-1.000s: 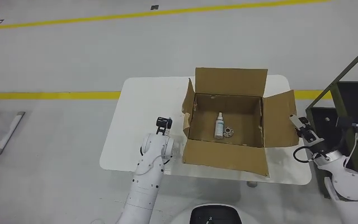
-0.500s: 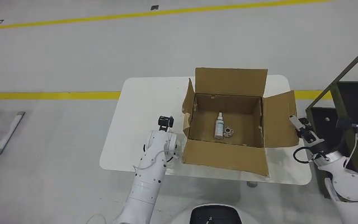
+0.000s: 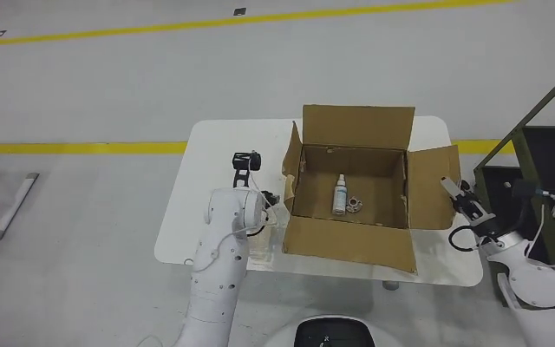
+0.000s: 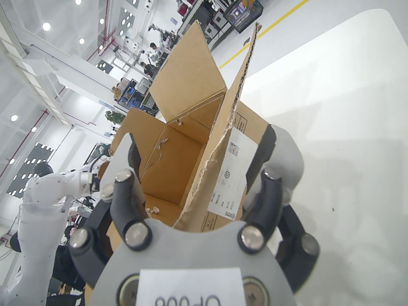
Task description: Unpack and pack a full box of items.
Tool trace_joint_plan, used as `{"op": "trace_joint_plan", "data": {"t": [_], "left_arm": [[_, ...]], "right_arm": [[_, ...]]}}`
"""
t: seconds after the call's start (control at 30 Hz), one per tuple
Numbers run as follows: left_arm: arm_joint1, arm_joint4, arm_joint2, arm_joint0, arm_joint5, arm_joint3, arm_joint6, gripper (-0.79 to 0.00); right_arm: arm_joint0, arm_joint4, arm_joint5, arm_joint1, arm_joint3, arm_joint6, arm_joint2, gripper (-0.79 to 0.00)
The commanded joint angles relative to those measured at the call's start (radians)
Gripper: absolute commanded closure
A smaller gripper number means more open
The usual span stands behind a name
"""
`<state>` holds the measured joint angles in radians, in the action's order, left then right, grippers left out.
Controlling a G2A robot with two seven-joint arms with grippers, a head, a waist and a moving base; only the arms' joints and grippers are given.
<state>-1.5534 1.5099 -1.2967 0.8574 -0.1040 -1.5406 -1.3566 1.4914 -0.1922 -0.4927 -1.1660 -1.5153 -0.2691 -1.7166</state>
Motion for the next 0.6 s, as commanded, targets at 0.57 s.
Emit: {"op": "trace_joint_plan", "data": {"t": [0.57], "left_arm": [[0.005, -0.238, 0.045, -0.043, 0.164, -0.182, 0.002, -0.785]], "right_arm": [[0.006, -0.020, 0.013, 0.002, -0.003, 0.005, 0.005, 0.000]]}}
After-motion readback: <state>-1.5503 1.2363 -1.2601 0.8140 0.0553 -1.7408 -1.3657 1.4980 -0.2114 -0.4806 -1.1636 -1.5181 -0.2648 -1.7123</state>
